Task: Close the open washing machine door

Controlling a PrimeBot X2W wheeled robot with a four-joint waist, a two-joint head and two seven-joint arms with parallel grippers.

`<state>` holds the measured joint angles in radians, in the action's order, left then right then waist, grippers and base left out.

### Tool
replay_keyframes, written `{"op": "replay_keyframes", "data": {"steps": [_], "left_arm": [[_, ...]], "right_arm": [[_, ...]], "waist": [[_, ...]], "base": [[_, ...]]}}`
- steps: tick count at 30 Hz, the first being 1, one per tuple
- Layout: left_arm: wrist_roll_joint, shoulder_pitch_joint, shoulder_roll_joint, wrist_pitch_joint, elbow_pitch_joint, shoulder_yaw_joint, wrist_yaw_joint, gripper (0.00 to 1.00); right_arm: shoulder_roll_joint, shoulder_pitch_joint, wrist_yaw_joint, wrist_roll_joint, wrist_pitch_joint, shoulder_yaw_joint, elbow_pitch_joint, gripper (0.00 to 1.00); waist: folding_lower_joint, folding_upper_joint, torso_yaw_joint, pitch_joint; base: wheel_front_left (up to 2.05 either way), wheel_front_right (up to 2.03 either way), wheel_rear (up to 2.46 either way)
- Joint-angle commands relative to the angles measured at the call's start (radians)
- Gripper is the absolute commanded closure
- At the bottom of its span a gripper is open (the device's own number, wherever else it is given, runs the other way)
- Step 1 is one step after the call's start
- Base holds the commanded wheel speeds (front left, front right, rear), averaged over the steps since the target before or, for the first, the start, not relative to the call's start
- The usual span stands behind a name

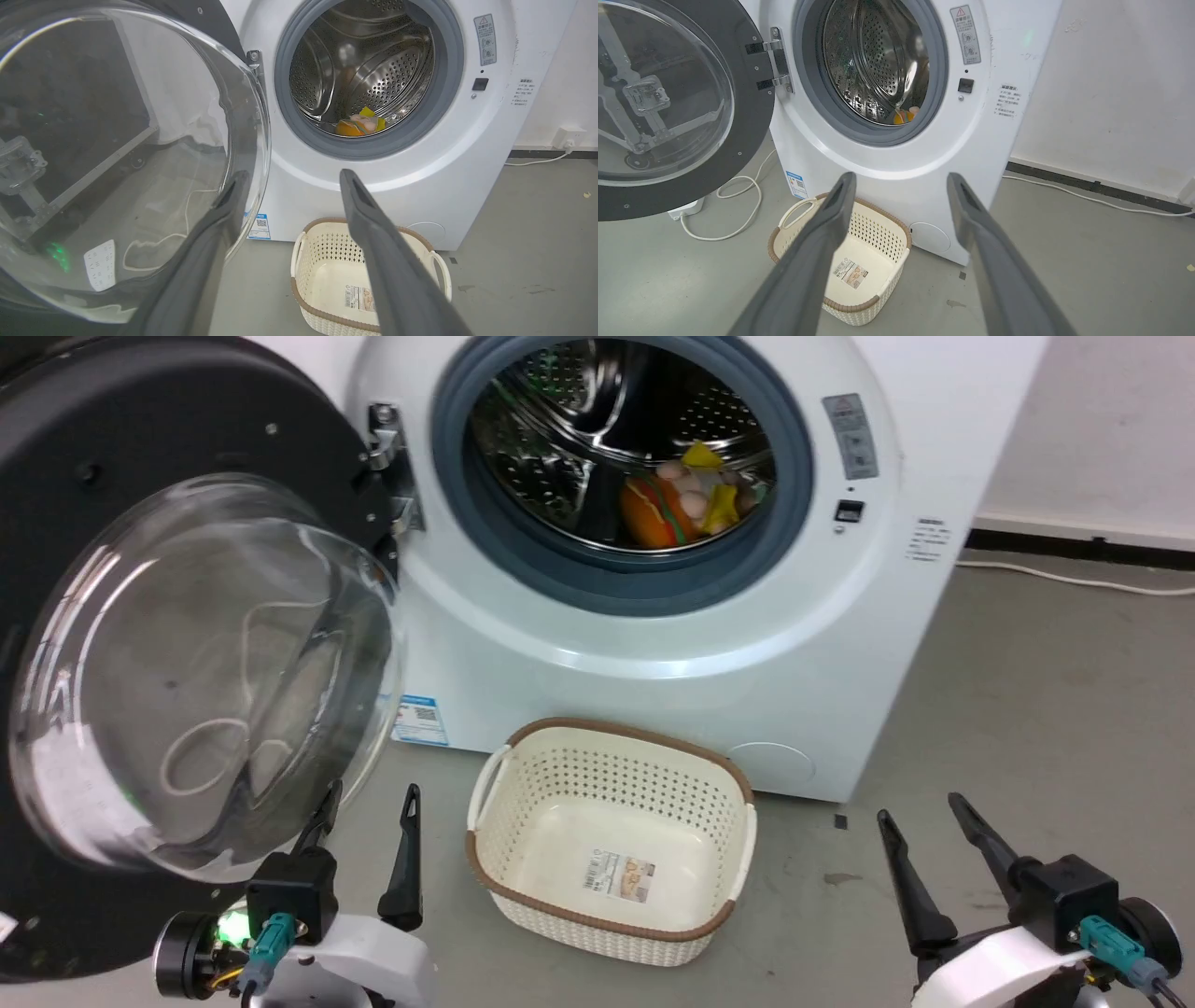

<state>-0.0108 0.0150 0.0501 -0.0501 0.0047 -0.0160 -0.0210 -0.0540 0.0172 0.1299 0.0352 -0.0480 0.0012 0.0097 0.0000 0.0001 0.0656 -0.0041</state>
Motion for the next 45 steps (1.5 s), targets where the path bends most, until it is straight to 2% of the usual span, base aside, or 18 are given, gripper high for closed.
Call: {"op": "replay_keyframes", "data": {"steps": [1,10,29,40,41,45], "left_arm": [[-0.005,-0.004,0.0,-0.01,-0.002,-0.001,-0.005,0.0],[-0.008,-0.012,0.0,-0.029,-0.004,-0.003,-0.014,0.0],[-0.029,-0.051,0.0,-0.068,-0.054,0.024,-0.002,0.0],[-0.035,-0.055,0.0,-0.096,-0.055,0.019,-0.013,0.0],[-0.041,-0.052,0.0,-0.102,-0.053,0.024,-0.021,1.0],[-0.066,-0.044,0.0,-0.11,-0.07,0.034,-0.034,1.0]], "right_arm": [[0.001,0.013,0.0,0.002,-0.012,0.002,0.002,0.0],[0.001,0.016,0.0,0.005,-0.031,0.016,0.012,0.0],[-0.005,-0.04,0.0,0.007,-0.071,0.086,0.073,0.0],[-0.005,-0.032,0.0,0.01,-0.098,0.1,0.085,0.0],[-0.005,-0.028,0.0,0.01,-0.104,0.1,0.085,0.0],[-0.005,-0.024,0.0,0.009,-0.112,0.099,0.086,0.0]], "waist": [[0.0,-0.0001,0.011,-0.001],[0.0,-0.0001,0.083,-0.009],[0.0,-0.0001,0.176,0.012],[0.0,-0.0001,0.228,0.012],[0.0,-0.0001,0.241,0.015],[0.0,-0.0001,0.258,0.022]], "base": [[0.0,0.0,0.0],[0.0,0.0,0.0],[0.0,0.0,0.0],[0.0,0.0,0.0],[0.0,0.0,0.0],[0.0,0.0,0.0]]}}
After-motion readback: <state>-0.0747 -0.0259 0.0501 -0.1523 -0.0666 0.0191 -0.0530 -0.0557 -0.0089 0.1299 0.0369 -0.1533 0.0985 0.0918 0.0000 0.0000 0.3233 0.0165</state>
